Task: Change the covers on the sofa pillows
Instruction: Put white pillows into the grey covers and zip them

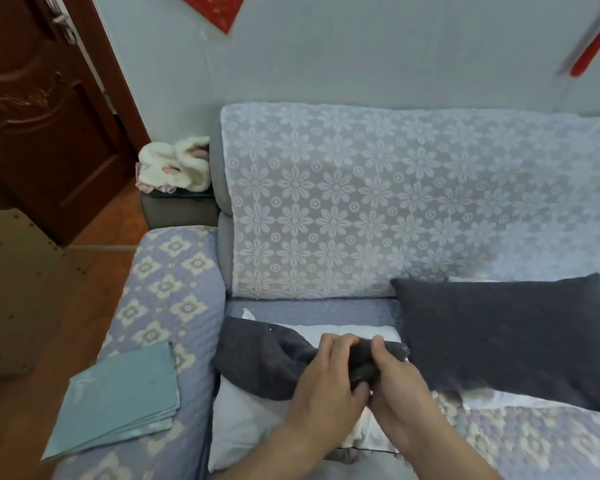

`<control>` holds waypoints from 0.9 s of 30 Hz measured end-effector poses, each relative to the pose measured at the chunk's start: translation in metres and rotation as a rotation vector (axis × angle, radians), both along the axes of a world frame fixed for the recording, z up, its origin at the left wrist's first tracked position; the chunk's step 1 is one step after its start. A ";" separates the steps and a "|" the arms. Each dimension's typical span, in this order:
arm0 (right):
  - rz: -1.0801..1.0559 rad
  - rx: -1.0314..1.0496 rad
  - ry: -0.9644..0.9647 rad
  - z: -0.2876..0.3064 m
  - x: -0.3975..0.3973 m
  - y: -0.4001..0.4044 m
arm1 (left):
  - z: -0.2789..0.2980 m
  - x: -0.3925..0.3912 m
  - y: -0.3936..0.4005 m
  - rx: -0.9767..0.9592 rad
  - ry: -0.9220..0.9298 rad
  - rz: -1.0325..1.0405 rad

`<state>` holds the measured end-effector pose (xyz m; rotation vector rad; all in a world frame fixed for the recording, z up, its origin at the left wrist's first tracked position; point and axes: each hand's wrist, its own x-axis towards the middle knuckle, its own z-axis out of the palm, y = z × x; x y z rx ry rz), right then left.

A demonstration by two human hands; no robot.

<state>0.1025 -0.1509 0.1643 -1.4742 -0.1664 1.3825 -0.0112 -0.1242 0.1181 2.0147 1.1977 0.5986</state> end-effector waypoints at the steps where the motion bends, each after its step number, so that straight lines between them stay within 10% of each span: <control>1: -0.053 0.020 0.000 0.004 0.002 0.003 | -0.006 -0.002 0.004 0.022 0.044 0.013; 10: -0.308 0.376 0.121 0.069 0.044 0.059 | -0.071 -0.128 0.085 0.103 0.686 0.280; 20: -0.416 0.526 0.366 0.060 0.091 0.096 | 0.011 -0.198 0.143 0.552 0.443 0.621; 27: -0.526 -0.072 0.398 -0.068 0.128 0.035 | -0.096 -0.208 0.047 0.132 0.656 0.433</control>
